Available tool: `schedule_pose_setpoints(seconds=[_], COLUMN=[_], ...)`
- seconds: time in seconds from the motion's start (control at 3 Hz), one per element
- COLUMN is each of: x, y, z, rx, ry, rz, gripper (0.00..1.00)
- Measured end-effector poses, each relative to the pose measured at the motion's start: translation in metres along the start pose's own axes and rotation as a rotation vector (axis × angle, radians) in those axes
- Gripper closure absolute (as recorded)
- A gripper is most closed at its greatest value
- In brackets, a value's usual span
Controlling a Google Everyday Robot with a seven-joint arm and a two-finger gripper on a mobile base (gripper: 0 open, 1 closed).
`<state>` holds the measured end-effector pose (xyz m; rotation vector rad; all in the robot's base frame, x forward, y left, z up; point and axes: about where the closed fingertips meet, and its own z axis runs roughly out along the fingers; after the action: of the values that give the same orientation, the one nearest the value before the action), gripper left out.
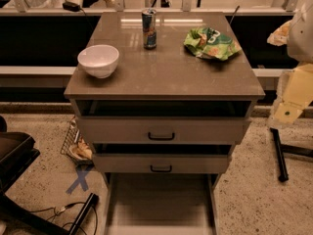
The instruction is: Place redbull can into bottom drawer
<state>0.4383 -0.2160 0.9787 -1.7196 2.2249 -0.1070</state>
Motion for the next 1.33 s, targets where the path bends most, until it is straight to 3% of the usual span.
schedule_pose_setpoints(seconds=[0.67,1.0,1.33], x=[-0.003,-0.019,-0.038], y=[-0.005,-0.028,-0.067], z=[-0.002,-0.001,0.012], rx=[0.020,0.093,0.159], ry=[-0.016,-0.107,-0.301], rz=[0.003,0.023,0.089], gripper=[0.00,0.00,0.00])
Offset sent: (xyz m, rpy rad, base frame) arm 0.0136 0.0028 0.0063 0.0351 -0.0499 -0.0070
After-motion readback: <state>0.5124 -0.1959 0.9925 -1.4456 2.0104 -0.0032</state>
